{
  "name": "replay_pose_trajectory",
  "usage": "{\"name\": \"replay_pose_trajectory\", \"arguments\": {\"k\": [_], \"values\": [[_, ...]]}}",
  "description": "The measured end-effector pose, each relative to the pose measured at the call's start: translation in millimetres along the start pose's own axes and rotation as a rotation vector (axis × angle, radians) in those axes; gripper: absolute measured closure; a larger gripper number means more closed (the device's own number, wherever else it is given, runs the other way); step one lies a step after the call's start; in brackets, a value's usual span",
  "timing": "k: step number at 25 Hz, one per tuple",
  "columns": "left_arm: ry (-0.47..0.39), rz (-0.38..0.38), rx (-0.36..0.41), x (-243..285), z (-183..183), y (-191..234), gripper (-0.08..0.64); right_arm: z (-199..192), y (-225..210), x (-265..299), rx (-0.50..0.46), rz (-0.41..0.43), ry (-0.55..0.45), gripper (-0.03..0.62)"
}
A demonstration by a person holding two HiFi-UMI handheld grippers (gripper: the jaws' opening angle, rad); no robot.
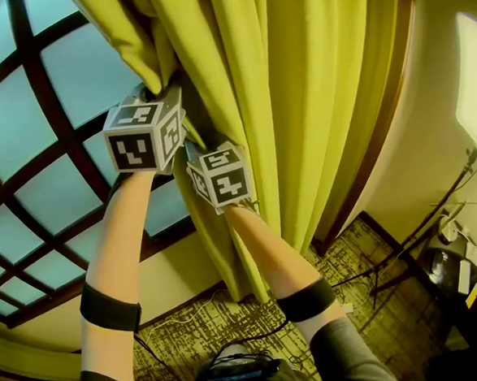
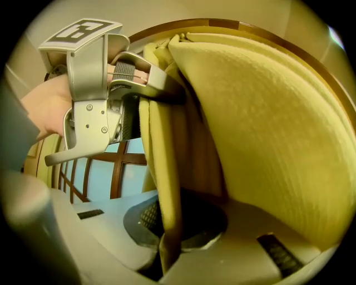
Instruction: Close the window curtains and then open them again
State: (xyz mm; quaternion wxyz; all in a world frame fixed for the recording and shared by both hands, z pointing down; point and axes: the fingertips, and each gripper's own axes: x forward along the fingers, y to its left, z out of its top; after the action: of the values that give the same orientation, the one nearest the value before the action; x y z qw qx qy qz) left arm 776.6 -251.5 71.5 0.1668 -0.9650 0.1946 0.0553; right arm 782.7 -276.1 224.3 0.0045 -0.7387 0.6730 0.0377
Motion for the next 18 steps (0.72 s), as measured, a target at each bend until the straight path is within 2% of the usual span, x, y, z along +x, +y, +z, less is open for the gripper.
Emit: {"name": "replay_pose_trajectory", "arguments": {"k": [4,10,18], "values": [[-0.034,-0.017,-0.007,-7,-1,13,0.558,1,11,10,-0.018,-0.004,-0.012,0.563],[-0.074,-0.028,-0.010,12,3,4,0.557,6,-12,12,-0.011,-0.004,-0.027,0.563],[-0.072,-0.018,0.011,20,1,4,0.557,5,-16,18,0.002,0.019,-0.028,0.563]]}}
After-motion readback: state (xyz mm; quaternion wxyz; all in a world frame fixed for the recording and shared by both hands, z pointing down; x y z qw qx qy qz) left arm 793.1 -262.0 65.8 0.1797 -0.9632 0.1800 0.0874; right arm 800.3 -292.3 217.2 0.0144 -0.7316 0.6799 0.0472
